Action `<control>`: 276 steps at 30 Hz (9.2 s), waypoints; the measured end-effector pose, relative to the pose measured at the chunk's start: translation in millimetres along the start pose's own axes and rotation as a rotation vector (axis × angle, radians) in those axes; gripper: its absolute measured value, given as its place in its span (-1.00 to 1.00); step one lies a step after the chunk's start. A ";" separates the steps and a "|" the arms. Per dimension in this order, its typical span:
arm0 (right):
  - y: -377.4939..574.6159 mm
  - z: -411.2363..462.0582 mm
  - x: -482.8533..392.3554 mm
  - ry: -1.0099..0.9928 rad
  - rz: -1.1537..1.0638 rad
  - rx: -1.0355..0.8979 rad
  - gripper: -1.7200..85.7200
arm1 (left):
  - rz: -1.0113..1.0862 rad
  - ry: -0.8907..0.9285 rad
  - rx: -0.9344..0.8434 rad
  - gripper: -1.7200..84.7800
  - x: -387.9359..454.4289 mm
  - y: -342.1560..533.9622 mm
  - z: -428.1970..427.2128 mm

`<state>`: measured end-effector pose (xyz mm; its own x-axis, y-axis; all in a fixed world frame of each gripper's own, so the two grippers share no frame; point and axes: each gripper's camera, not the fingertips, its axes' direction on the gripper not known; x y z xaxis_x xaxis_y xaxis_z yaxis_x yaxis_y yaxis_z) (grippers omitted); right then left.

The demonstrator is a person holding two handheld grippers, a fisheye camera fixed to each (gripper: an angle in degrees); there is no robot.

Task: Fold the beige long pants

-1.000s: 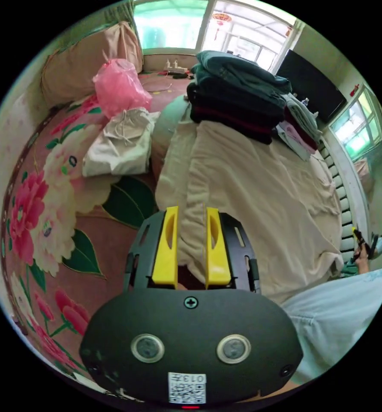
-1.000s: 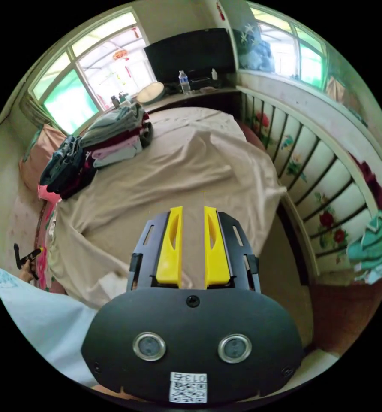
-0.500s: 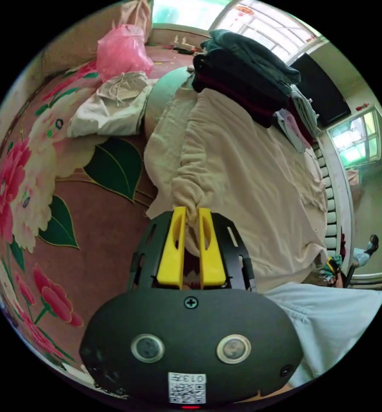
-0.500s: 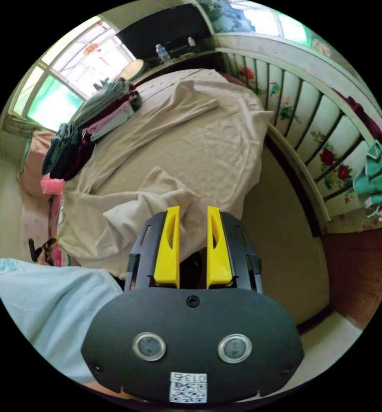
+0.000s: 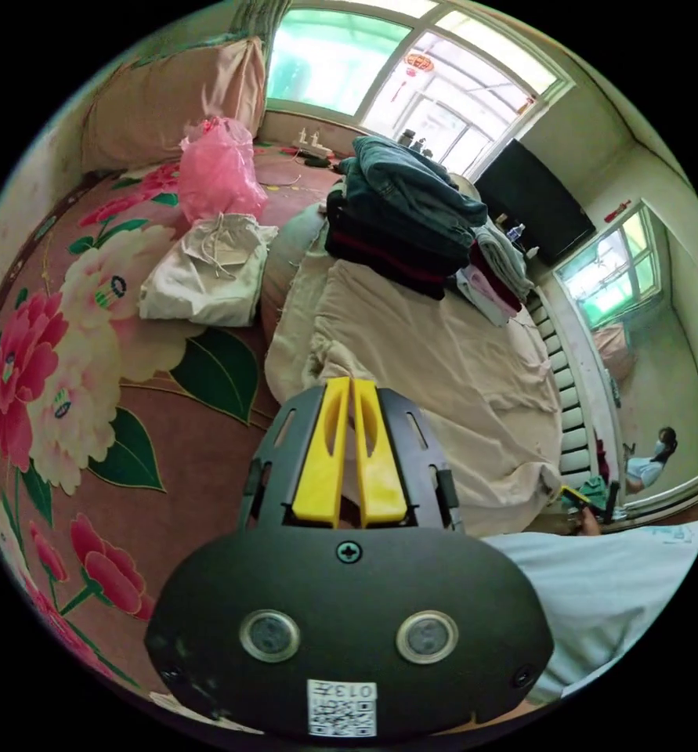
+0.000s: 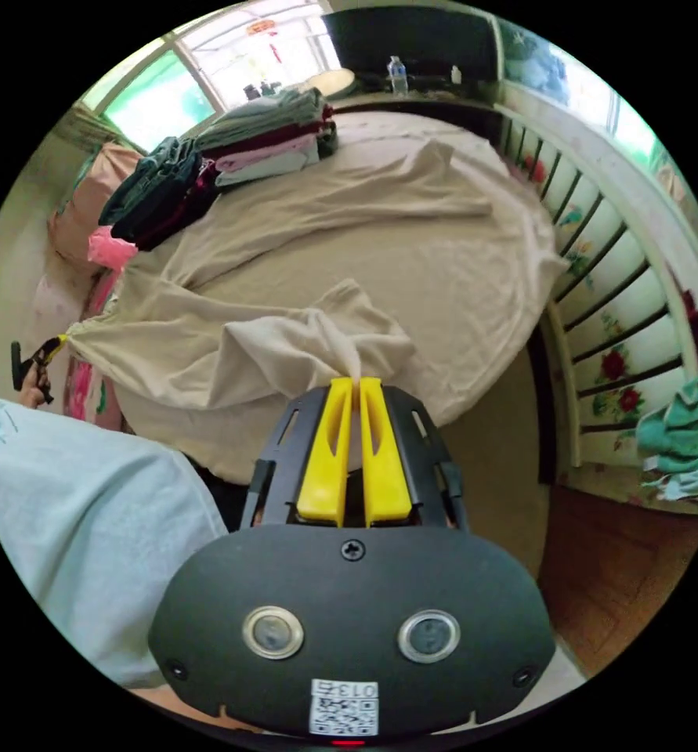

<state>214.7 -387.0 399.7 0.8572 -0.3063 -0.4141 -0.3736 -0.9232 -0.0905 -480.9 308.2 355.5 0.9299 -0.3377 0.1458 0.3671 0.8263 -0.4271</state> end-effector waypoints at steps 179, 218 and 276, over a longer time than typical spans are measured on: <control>109.7 66.1 184.1 -0.436 0.846 0.401 -0.90 | -0.650 0.428 0.034 -0.79 -59.4 63.2 170.6; -148.8 46.7 144.2 0.014 0.266 0.060 -0.78 | 0.280 0.216 -0.193 -0.95 171.9 -112.4 160.0; 242.8 158.8 254.6 -0.681 1.002 0.579 -0.65 | 1.324 0.680 -0.541 -0.76 942.7 -177.9 237.4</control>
<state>285.9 -652.2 128.5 -0.1547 -0.4554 -0.8768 -0.9721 -0.0884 0.2174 336.1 -50.2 780.8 0.3331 0.2091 -0.9194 -0.8514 0.4857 -0.1981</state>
